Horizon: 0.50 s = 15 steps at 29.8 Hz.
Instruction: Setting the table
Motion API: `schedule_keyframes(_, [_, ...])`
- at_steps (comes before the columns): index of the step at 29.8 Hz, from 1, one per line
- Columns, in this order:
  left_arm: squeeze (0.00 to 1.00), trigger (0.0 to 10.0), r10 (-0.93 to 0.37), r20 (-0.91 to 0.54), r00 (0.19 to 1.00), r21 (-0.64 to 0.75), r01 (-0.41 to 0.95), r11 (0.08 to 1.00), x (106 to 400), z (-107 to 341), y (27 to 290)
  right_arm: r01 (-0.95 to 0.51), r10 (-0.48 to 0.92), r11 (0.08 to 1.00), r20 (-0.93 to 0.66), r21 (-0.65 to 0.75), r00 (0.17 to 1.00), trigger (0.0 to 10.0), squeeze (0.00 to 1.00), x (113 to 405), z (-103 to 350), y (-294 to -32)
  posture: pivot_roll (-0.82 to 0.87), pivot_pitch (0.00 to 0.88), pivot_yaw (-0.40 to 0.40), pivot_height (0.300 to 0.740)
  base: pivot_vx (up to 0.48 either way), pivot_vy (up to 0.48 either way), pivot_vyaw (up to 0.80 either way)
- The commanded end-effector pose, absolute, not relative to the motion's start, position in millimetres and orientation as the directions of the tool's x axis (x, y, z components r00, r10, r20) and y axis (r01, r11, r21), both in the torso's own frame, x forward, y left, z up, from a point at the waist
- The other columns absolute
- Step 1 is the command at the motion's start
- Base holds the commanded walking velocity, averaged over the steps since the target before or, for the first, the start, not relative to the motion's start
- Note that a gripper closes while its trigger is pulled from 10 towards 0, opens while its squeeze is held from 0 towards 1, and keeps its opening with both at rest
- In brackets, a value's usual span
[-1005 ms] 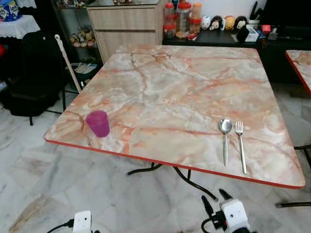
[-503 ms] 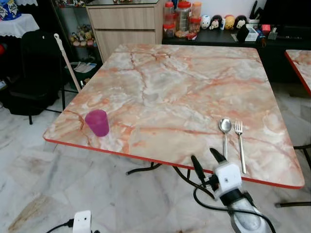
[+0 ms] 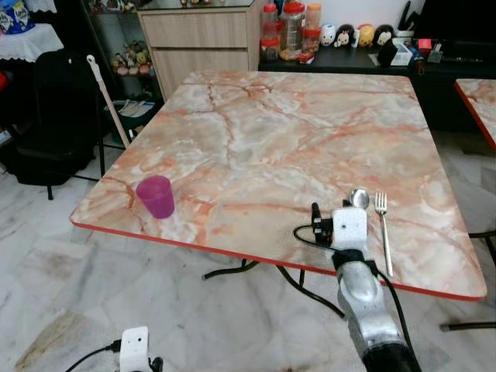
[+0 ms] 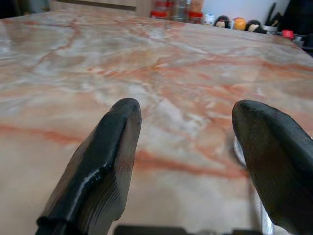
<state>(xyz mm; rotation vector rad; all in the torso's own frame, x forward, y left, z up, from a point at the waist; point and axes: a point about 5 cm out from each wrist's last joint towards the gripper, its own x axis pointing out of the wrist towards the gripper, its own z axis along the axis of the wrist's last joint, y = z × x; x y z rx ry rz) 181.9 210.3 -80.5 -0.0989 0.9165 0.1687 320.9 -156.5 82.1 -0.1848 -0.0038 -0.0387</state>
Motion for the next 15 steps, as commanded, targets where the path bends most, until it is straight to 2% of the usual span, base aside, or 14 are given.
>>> schedule_keyframes(1, [0.00,10.0,0.104,-0.804,0.585,-0.011,-0.190,0.982,179.6,-81.8,210.6,0.053,-0.054,0.980,-0.004,-0.190,0.999,10.0,0.00,325.9,82.0,-158.3,-0.02,0.000,0.084,0.740,0.000,0.000,0.00])
schedule_keyframes(11, [0.00,10.0,0.094,-0.805,0.586,-0.025,-0.191,0.981,180.3,-82.1,207.5,0.180,-0.199,0.953,-0.055,-0.243,0.978,10.0,0.00,342.3,86.0,-181.6,-0.02,0.000,0.083,0.740,0.000,0.000,0.00])
schedule_keyframes(15, [0.00,10.0,0.092,-0.806,0.585,-0.025,-0.189,0.982,180.4,-82.1,207.4,0.222,-0.242,0.954,-0.082,-0.200,0.967,10.0,0.00,344.2,84.6,-189.3,-0.02,0.000,0.086,0.740,0.000,0.000,0.00])
